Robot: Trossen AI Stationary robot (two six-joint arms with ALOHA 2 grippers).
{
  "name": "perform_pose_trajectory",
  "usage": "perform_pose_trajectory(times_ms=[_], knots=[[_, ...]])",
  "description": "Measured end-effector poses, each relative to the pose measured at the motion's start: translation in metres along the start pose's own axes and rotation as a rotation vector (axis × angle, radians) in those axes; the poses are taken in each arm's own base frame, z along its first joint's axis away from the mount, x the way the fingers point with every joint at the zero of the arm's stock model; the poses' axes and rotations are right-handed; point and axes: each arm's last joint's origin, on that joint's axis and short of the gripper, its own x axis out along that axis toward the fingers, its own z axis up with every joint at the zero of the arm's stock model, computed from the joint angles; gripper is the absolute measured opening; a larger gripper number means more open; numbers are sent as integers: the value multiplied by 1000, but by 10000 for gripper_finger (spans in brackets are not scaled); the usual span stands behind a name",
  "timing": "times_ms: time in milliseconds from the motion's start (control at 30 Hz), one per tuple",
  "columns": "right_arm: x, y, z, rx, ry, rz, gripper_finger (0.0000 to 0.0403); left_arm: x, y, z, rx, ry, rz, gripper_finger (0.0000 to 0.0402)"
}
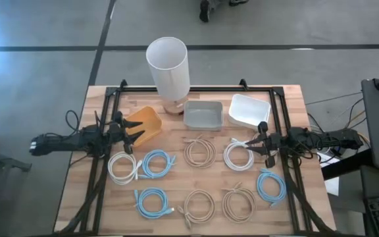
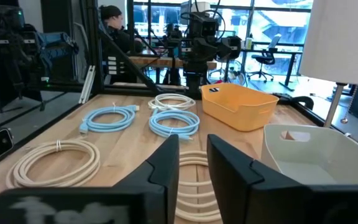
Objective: Sort HDMI cables
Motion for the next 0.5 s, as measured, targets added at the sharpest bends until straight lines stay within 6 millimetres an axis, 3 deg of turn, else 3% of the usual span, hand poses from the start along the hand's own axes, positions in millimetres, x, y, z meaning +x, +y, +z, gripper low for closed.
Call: perform_pose_trajectory(times_ms=[500], knots=[[0,0,0,0,0,0,71,0,0,0,0,0,1,193]])
